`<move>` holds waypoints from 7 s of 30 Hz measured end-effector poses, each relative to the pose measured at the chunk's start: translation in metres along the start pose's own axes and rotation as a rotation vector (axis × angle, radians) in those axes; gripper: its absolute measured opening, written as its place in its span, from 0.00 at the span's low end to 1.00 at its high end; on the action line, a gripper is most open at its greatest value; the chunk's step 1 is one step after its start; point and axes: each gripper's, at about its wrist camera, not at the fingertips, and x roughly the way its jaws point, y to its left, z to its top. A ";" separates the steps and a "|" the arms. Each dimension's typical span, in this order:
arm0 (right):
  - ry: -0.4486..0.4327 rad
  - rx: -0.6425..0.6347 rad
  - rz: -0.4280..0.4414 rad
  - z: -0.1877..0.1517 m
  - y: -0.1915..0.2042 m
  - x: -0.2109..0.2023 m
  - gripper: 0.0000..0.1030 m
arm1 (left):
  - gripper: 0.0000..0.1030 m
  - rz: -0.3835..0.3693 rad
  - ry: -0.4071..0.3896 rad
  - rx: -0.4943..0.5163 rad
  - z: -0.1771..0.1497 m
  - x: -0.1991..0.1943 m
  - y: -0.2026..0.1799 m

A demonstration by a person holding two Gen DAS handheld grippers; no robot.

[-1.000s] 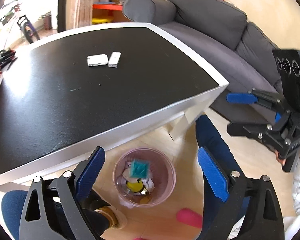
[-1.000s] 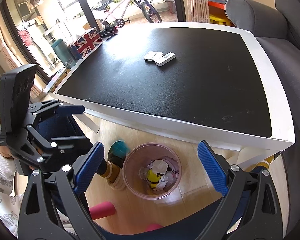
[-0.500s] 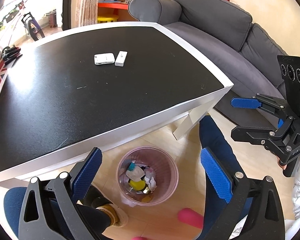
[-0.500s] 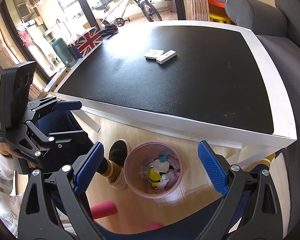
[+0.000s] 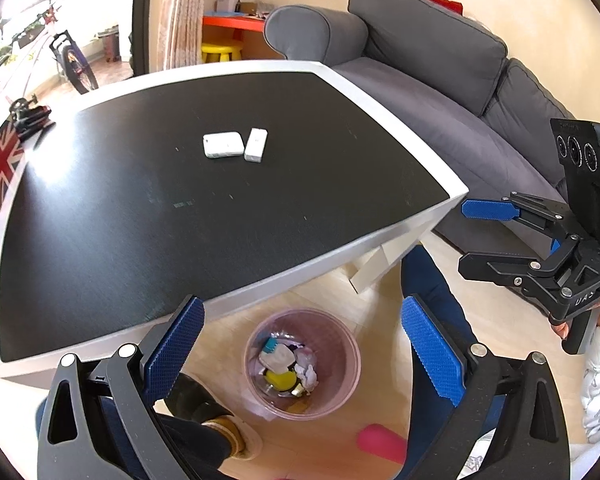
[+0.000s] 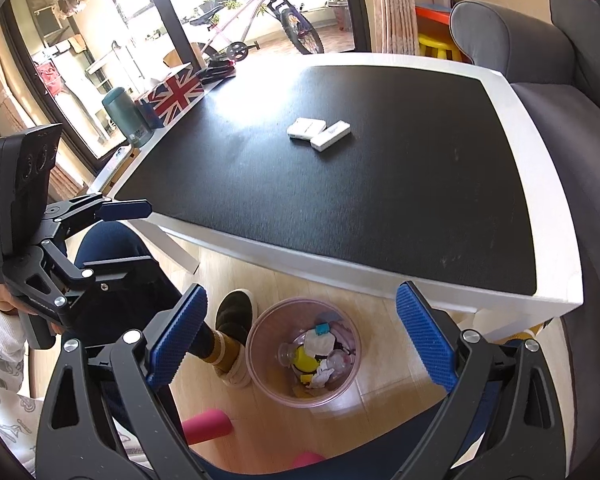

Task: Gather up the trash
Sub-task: 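Move both open tools back over the table toward the white card and stick, then close the right tool on the white USB stick, then grasp the white card with the left tool while the right holds the USB stick, then carry the card and USB stick with both tools over the pink bin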

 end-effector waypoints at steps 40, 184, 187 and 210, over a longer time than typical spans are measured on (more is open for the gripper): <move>0.203 -0.289 0.030 0.155 -0.020 0.129 0.91 | 0.93 0.080 -0.009 -0.067 0.093 0.019 0.093; -0.021 -0.145 -0.047 0.079 0.011 0.009 0.56 | 0.46 0.101 -0.016 0.104 0.065 0.001 0.016; -0.025 -0.156 -0.031 0.063 0.018 -0.001 0.56 | 0.46 0.088 -0.012 0.114 0.051 -0.003 0.010; 0.092 -0.164 0.042 -0.020 0.038 0.028 0.62 | 0.46 0.024 0.032 0.096 -0.018 0.002 0.007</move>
